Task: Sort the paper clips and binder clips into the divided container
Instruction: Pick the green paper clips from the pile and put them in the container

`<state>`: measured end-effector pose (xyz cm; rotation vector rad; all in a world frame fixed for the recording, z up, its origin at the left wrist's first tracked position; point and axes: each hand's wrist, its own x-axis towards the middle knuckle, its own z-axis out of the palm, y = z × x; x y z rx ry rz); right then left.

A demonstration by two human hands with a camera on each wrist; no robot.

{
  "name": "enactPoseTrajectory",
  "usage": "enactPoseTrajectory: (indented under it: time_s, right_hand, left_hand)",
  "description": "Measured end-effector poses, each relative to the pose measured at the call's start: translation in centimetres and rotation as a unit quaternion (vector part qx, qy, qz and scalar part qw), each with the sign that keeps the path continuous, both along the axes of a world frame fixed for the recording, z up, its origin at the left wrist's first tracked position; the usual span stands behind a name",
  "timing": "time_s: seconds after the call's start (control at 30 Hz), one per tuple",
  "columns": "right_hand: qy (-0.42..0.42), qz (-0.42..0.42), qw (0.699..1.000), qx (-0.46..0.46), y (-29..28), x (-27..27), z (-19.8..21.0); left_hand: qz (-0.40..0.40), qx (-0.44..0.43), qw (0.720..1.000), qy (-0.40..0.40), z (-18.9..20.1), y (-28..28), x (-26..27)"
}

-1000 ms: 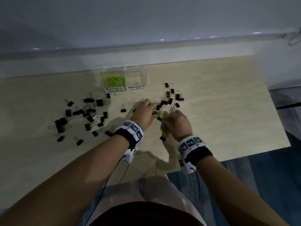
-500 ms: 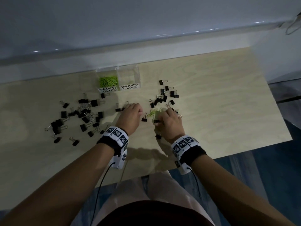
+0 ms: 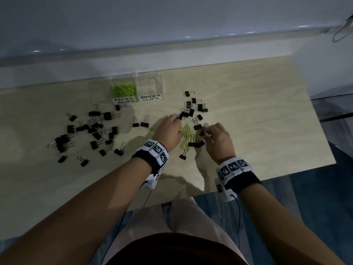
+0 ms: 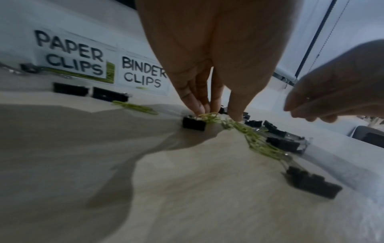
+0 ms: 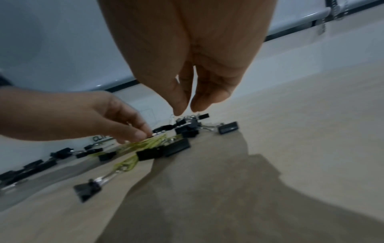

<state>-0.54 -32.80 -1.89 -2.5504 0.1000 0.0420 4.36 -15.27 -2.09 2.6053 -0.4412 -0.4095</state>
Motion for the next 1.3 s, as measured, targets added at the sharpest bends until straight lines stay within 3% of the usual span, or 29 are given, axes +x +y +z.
enactPoseTrajectory:
  time_s: [0.13,0.4,0.83,0.97,1.13,1.3]
  right_hand:
    - [-0.003,0.073,0.997,0.027,2.5,1.7,0.4]
    - [0.132,0.157,0.973,-0.105,4.6,5.0,1.9]
    - [0.167,0.155,0.967,-0.113,6.5,5.5,0.5]
    - [0.175,0.101,0.979,-0.041,5.6,5.5,0.4]
    - [0.122,0.003,0.985,0.123,6.4,6.8,1.0]
    - [0.109,0.010,0.968,0.224,11.4,11.7,3.9]
  left_hand:
    - [-0.004,0.033,0.999,0.036,-0.2,-0.9,-0.2]
    - [0.022,0.021,0.999,0.035,-1.0,-0.9,-1.3]
    - [0.044,-0.001,0.998,0.047,-1.3,0.7,0.1]
    - [0.110,-0.075,0.988,0.076,-0.9,2.0,0.1]
    - [0.213,-0.248,0.942,0.081,1.2,5.0,1.2]
    - [0.308,-0.308,0.900,0.033,3.6,10.5,4.9]
